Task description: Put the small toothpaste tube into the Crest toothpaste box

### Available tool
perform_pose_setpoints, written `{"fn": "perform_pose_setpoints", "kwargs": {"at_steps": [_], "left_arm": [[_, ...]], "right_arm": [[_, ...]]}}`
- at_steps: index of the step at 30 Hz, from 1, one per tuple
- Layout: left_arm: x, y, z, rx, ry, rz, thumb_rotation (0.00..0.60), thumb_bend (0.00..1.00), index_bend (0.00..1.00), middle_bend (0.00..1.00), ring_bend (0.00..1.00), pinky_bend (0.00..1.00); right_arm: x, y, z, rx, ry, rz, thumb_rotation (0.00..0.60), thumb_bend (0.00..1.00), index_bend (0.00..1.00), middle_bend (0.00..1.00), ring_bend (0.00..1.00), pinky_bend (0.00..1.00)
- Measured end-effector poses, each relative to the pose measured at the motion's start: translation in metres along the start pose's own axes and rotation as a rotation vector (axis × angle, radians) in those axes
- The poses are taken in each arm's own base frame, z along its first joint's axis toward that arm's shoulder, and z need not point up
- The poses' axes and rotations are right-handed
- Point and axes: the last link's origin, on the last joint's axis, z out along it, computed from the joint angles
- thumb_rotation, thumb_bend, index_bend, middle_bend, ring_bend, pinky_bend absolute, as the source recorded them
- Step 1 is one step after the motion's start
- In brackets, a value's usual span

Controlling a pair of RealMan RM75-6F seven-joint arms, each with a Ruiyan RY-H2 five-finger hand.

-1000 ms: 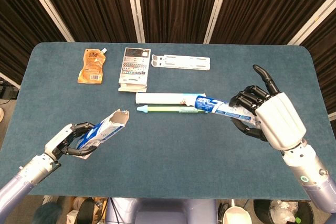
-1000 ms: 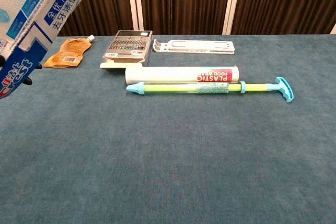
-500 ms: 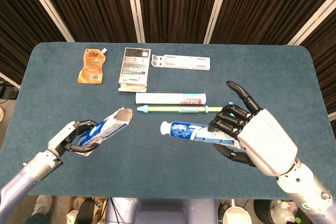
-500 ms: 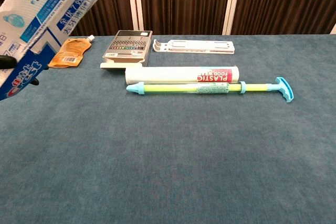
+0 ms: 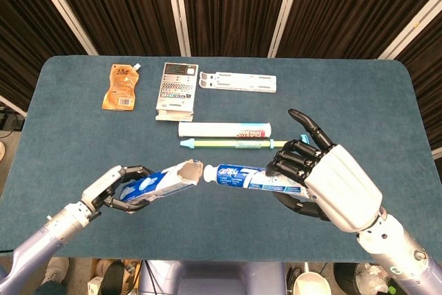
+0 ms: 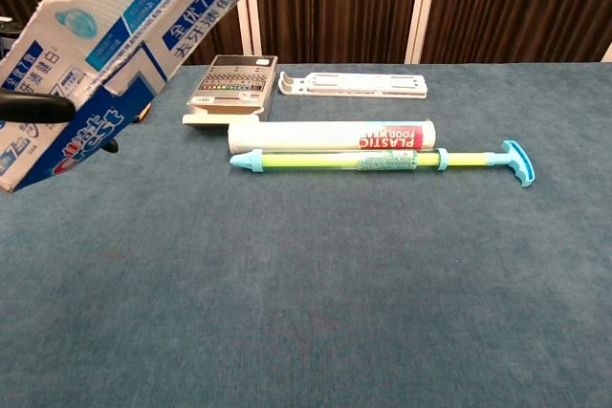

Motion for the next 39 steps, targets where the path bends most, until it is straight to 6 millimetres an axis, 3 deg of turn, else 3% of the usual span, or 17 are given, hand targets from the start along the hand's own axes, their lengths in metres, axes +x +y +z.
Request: {"fn": "perform_pose_setpoints", "kwargs": {"at_steps": [15,39], "left_arm": [[-0.008,0.017,0.001,-0.042,0.0,0.006,0.6,0.34,0.42,0.4,0.22,0.3],[-0.018,0.022,0.01,-0.044,-0.048,0.034,0.6,0.34,0.42,0.4,0.21,0.3]], "right_arm": [[-0.013,0.005,-0.006,-0.003,-0.01,0.064,0.6,0.65,0.91,0.77,0.42,0.04],[-0.017,0.003,-0.005,0.0,-0.005,0.1,0.6,0.66,0.91,0.77,0.42,0.04]]}}
